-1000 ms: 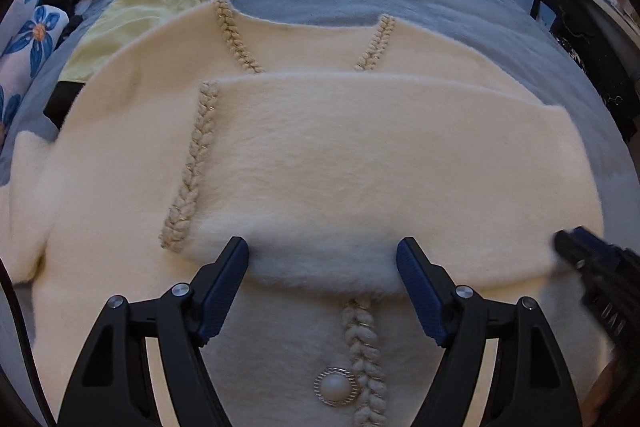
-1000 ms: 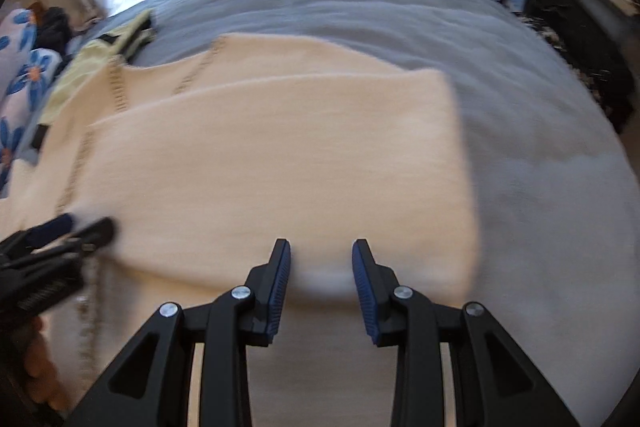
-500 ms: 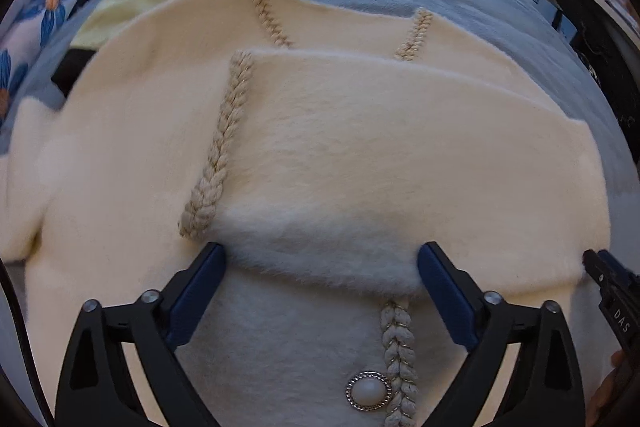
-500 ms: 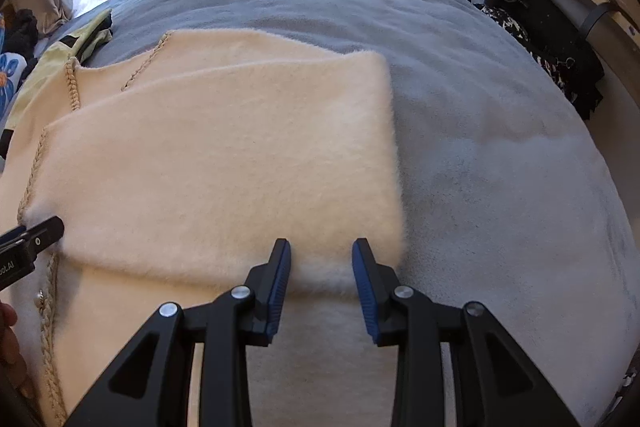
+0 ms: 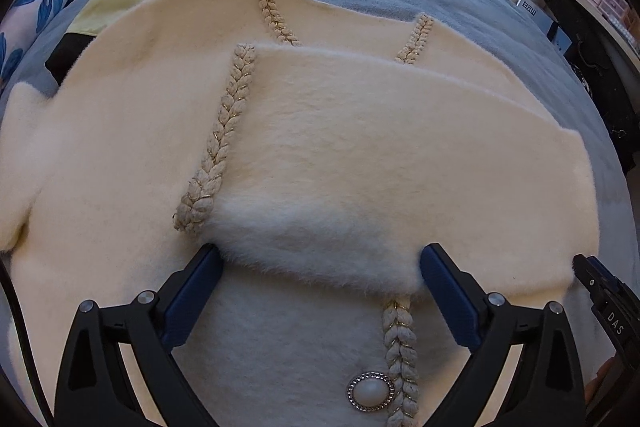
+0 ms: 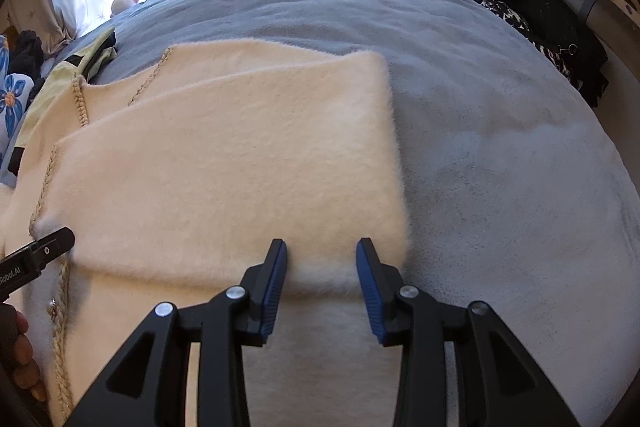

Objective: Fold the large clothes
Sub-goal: 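Release the sleeve and smooth it flat with the right gripper, then move the left gripper to the other sleeve cuff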

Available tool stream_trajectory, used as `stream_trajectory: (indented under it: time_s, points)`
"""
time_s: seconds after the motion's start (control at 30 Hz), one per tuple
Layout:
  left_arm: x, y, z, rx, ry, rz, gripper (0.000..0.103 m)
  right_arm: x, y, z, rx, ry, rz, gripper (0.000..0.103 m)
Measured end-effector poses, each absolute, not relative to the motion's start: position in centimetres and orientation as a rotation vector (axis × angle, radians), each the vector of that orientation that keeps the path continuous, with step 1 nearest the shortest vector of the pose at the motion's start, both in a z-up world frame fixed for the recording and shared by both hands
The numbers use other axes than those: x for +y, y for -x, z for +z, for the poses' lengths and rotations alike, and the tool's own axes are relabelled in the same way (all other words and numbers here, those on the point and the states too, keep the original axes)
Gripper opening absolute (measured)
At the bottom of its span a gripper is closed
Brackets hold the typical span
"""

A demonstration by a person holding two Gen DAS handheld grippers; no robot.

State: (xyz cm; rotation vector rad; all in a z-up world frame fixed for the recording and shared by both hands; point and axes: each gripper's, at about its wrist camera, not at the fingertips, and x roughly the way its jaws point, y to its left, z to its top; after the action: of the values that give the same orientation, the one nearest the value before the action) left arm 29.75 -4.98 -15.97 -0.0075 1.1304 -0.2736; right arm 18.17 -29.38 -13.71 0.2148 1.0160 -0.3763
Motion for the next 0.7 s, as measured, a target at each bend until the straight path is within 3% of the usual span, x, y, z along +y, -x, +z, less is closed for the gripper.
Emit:
stream_trajectory:
  time_s: [0.3, 0.5, 0.7]
  points:
    - [-4.1, -26.7, -12.9, 1.125, 0.008, -0.302, 0.098, -27.7, -17.3, -12.6, 1.149, -0.325, -0.318, 0.041]
    - [-2.0, -21.9, -9.4, 1.066, 0.024, -0.344, 0.098, -24.1, -13.5, -11.2, 1.123, -0.364, -0.308, 0.041]
    - [2.4, -17.5, -6.8, 1.019, 0.044, -0.297, 0.098, -20.9, -11.5, -10.3, 1.135, -0.374, -0.247, 0.051]
